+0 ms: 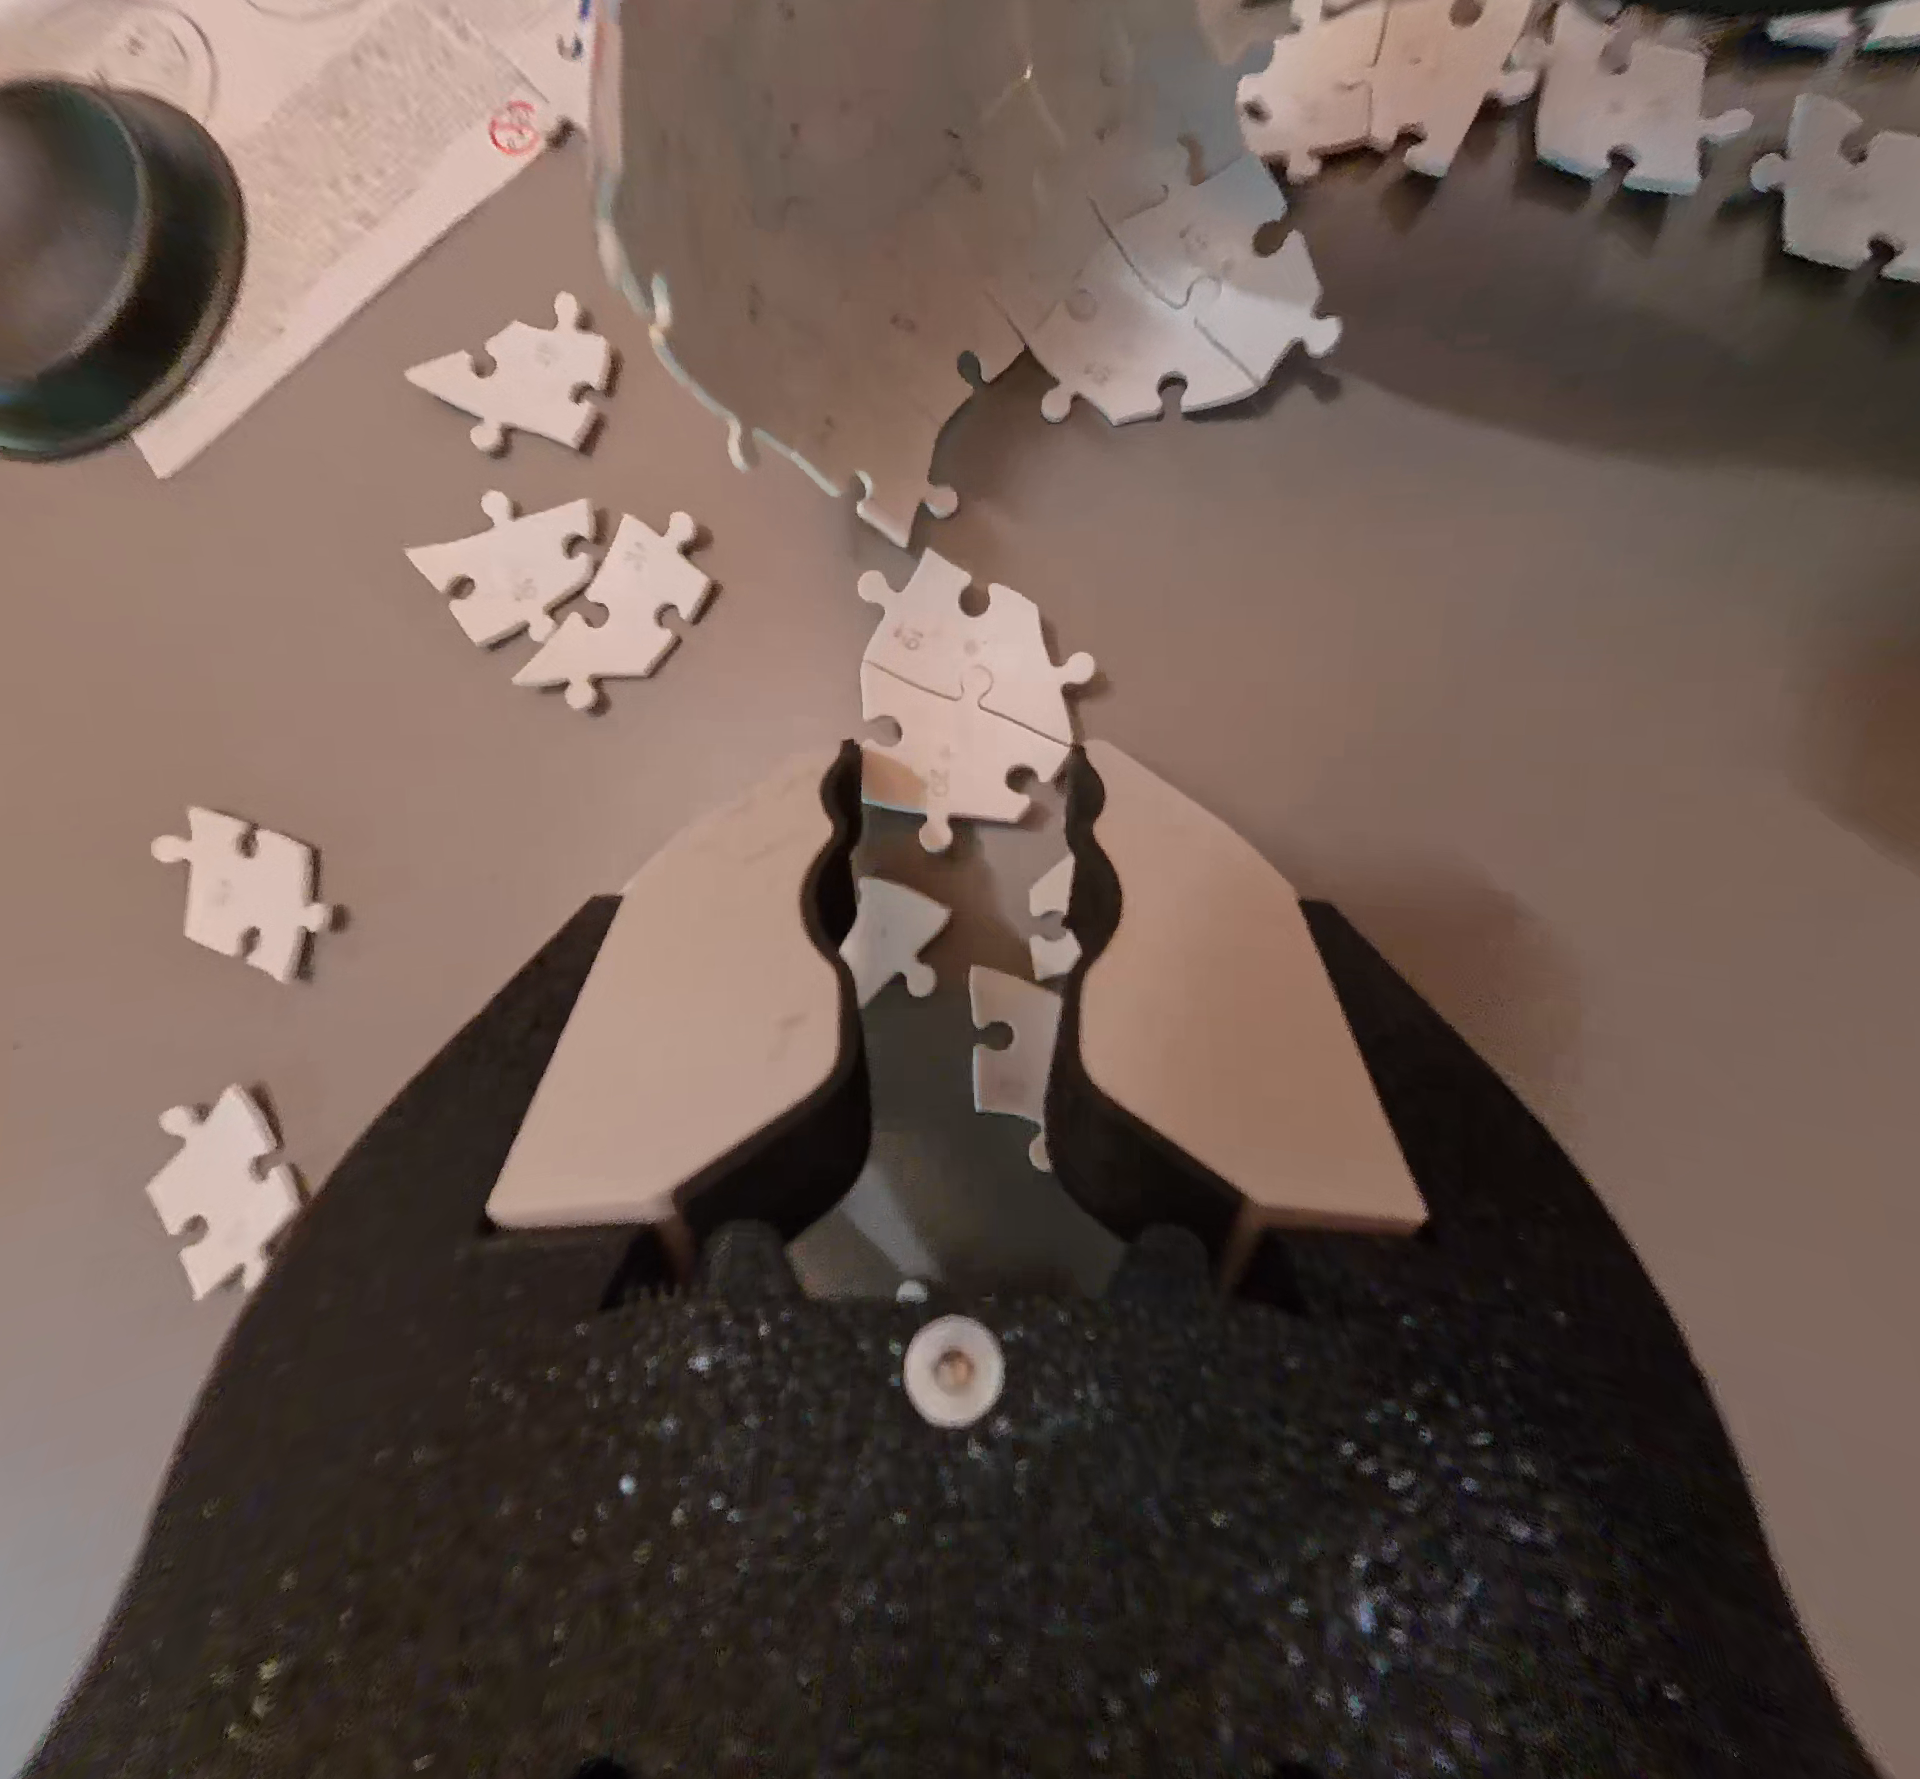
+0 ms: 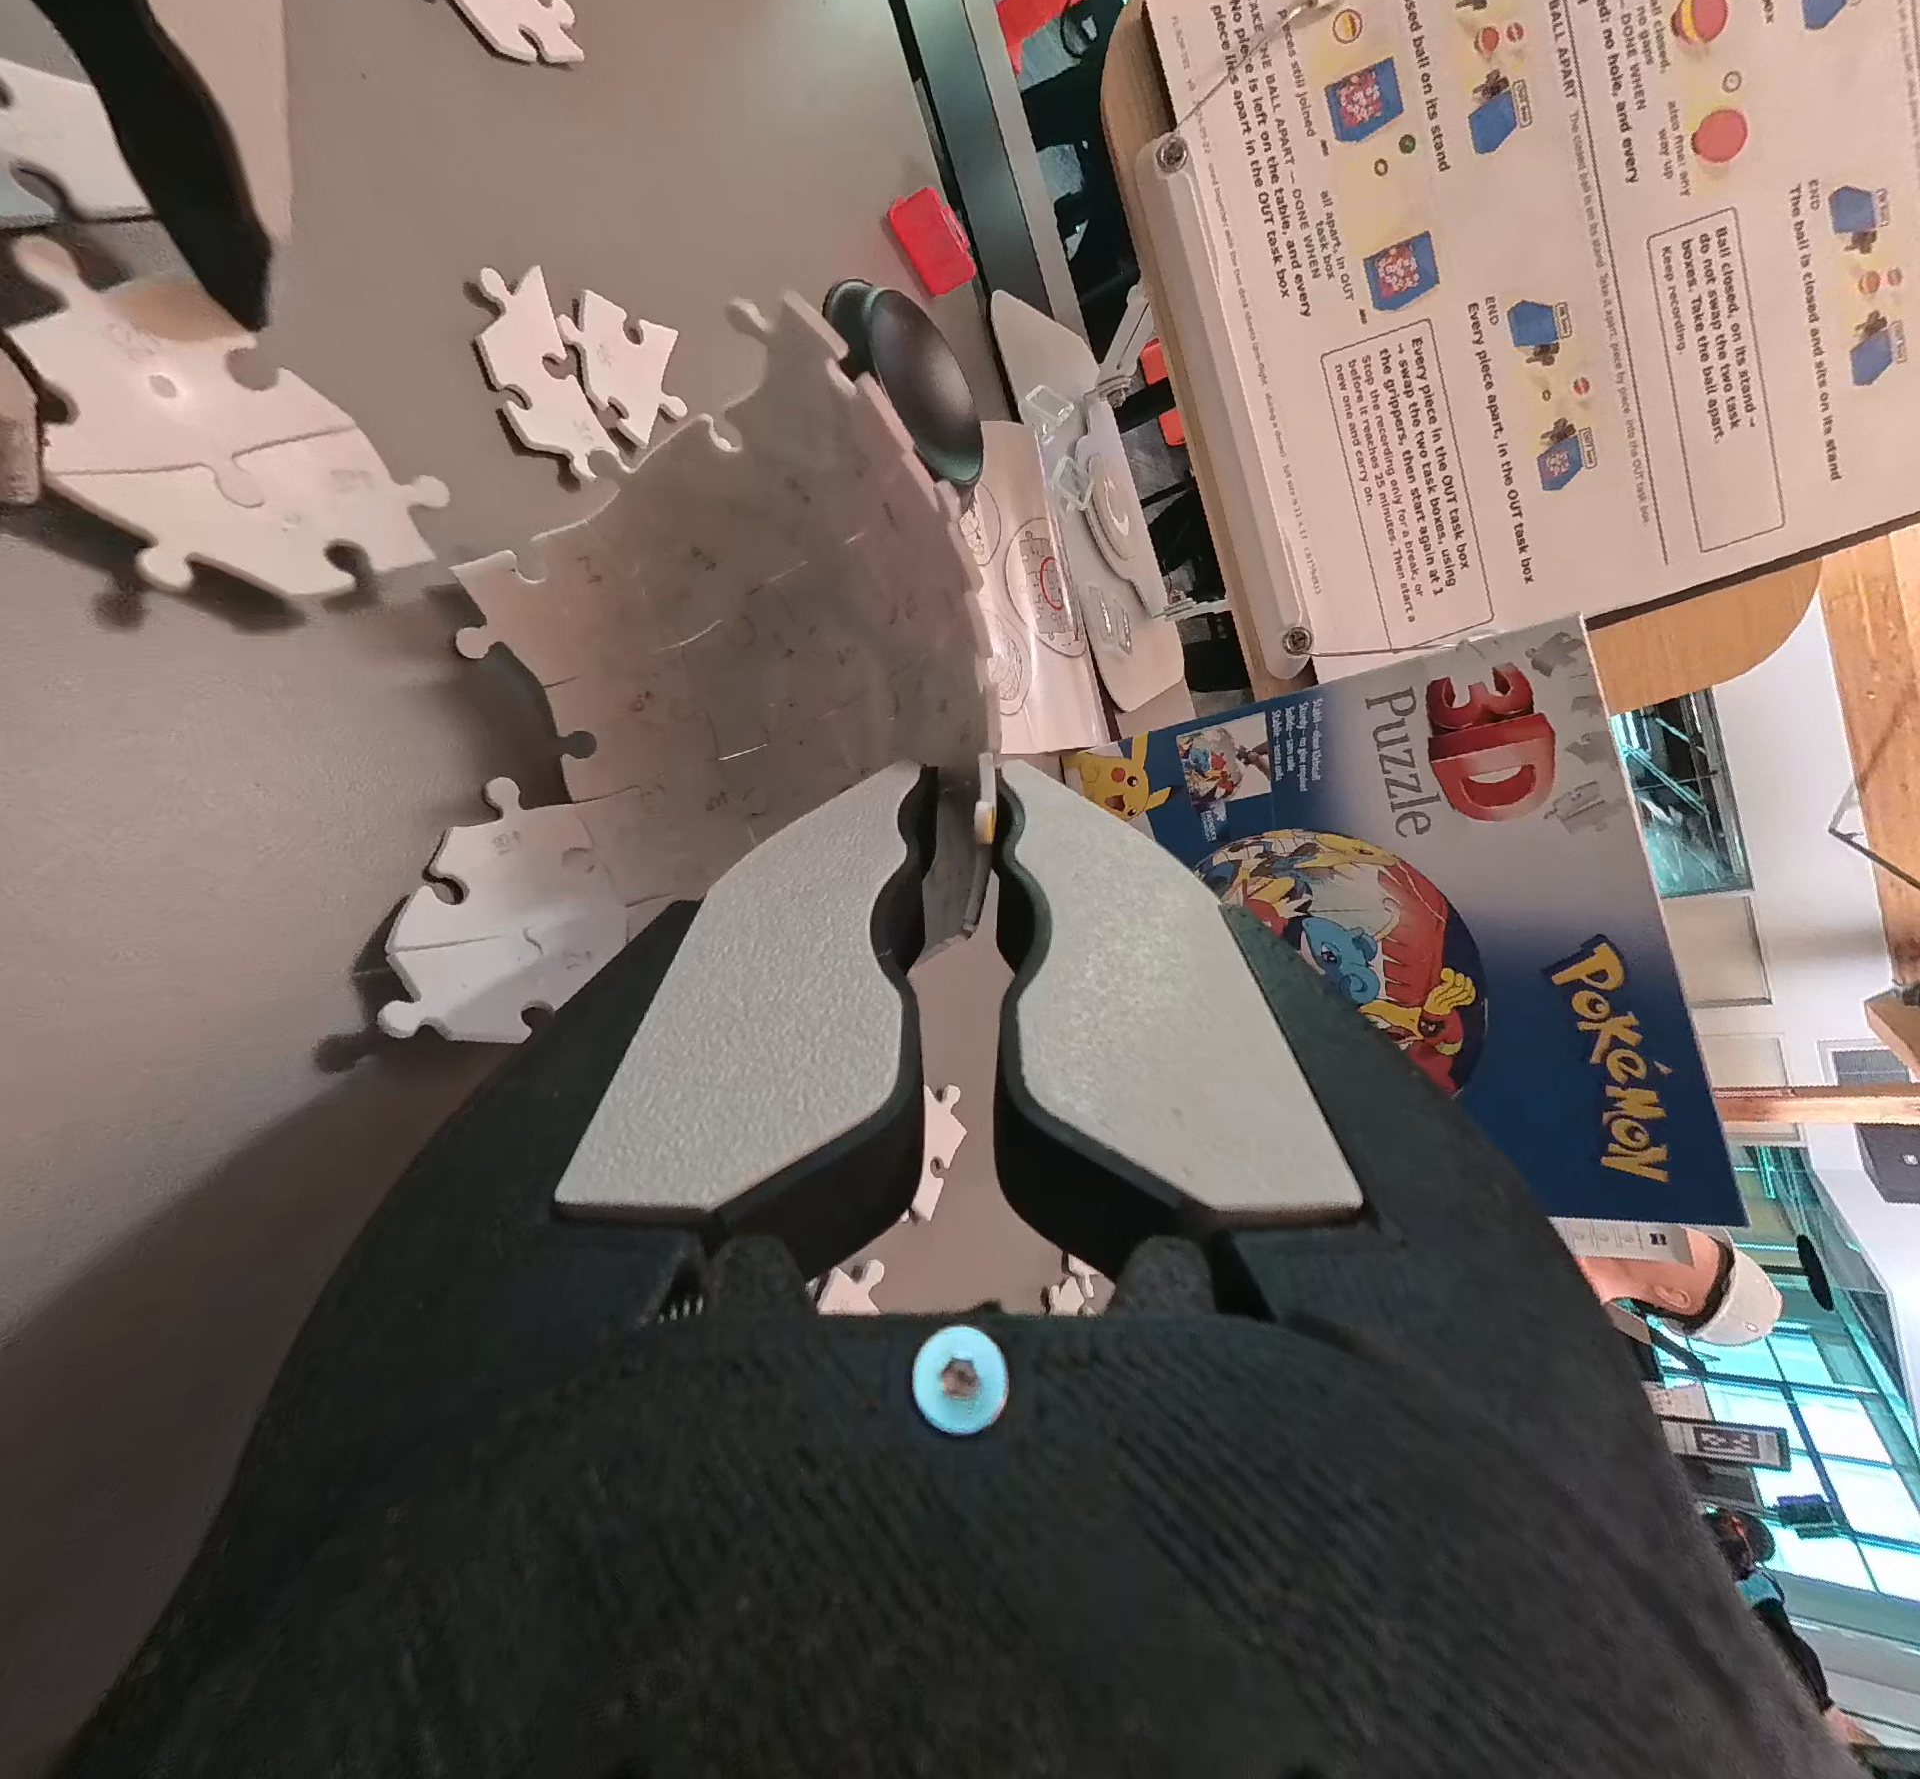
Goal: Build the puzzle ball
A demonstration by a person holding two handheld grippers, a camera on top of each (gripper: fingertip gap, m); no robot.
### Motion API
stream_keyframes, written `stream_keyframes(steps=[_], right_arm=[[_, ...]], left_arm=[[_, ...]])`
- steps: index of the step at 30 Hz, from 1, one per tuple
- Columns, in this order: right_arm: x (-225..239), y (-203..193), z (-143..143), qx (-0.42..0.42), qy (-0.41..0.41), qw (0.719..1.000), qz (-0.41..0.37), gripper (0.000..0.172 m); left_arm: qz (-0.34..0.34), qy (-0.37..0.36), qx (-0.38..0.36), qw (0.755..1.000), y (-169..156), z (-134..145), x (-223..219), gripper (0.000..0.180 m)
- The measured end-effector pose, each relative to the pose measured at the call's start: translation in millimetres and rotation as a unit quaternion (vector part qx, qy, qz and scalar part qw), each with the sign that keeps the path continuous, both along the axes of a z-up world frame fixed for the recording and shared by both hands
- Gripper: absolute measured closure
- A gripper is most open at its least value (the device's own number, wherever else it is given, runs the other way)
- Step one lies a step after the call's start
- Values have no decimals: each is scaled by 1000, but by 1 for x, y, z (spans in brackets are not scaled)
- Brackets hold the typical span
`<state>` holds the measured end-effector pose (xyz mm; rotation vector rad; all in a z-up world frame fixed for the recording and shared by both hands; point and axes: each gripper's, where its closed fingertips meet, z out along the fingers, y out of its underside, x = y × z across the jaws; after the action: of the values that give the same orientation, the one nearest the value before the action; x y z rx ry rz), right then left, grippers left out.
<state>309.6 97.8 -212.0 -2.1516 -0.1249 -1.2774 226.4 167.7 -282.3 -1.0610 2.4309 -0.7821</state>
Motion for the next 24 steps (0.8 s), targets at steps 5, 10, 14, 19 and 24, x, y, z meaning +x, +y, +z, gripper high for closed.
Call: stream_keyframes(steps=[5,10,14,19,24], right_arm=[[-1,1,1,4,-2,1000,4,163],[-3,4,3,4,-8,1000,9,164],[-2,3,2,7,-6,1000,10,164],[-1,2,1,12,0,1000,8,164],[0,0,0,17,8,1000,6,164]], left_arm=[[-54,-63,-24,996,-20,19,6,144],[-116,-77,29,990,-30,6,14,144],[-137,-90,58,985,-33,1,22,144],[-139,-79,55,986,-36,0,26,144],[-105,-84,58,989,-29,5,32,145]])
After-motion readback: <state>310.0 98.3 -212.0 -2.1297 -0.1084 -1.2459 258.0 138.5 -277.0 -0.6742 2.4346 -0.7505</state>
